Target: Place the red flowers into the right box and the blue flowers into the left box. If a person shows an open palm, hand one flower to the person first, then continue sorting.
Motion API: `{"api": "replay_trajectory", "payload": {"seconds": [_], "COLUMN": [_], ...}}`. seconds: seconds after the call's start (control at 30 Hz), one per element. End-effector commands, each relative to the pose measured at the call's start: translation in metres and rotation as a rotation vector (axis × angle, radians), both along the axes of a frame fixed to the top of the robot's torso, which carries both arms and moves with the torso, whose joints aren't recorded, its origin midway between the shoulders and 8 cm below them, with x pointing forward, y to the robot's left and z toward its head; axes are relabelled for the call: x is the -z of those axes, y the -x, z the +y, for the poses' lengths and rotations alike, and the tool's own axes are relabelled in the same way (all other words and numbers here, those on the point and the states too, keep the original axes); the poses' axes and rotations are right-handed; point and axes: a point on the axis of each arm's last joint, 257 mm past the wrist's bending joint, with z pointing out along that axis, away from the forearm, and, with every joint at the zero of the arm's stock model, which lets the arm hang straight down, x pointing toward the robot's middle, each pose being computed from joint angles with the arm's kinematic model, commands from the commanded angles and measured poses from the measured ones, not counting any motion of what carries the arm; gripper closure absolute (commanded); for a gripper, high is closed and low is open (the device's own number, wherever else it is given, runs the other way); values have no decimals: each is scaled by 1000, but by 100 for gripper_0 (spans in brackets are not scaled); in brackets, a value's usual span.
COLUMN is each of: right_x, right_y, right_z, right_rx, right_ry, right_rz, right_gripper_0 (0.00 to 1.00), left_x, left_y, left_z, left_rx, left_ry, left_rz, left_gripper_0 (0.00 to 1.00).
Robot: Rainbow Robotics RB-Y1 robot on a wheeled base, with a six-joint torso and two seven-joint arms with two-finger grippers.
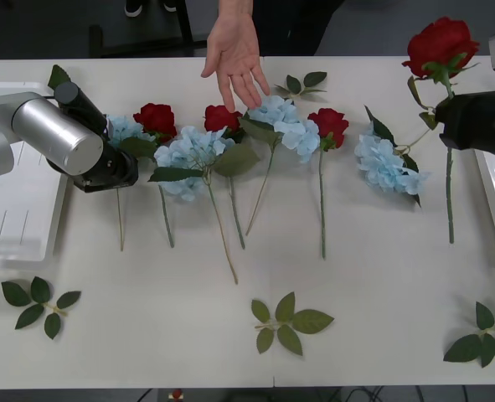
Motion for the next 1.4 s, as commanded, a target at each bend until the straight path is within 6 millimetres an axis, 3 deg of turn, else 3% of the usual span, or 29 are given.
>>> {"api": "replay_trajectory", "payload": {"seconds": [0.03,0.3,0.63,0.9,1.1,1.4], "right_x": [-48,-92,-115,-147,-156,-162], "right_y": [12,12,-6,-40,-73,-98], "right_z": [45,100,145,158,158,160], "right_rx": [-53,-108,-64,-18,12,23], "right_ry": [-71,-67,-79,-103,-73,-69], "right_rz": [-150,-402,-594,-657,-654,-637], "right_gripper_0": [100,100,100,100,100,100], "left_x": [5,4,4,5,5,5], "left_y": [5,4,4,5,5,5], "left_z": [-11,-13,-12,-11,-12,-11], "left_rx": [37,38,37,37,38,37], "left_ry": [7,8,7,6,6,5], "left_rz": [11,10,10,12,12,11], "left_gripper_0": [100,100,100,100,100,100]}}
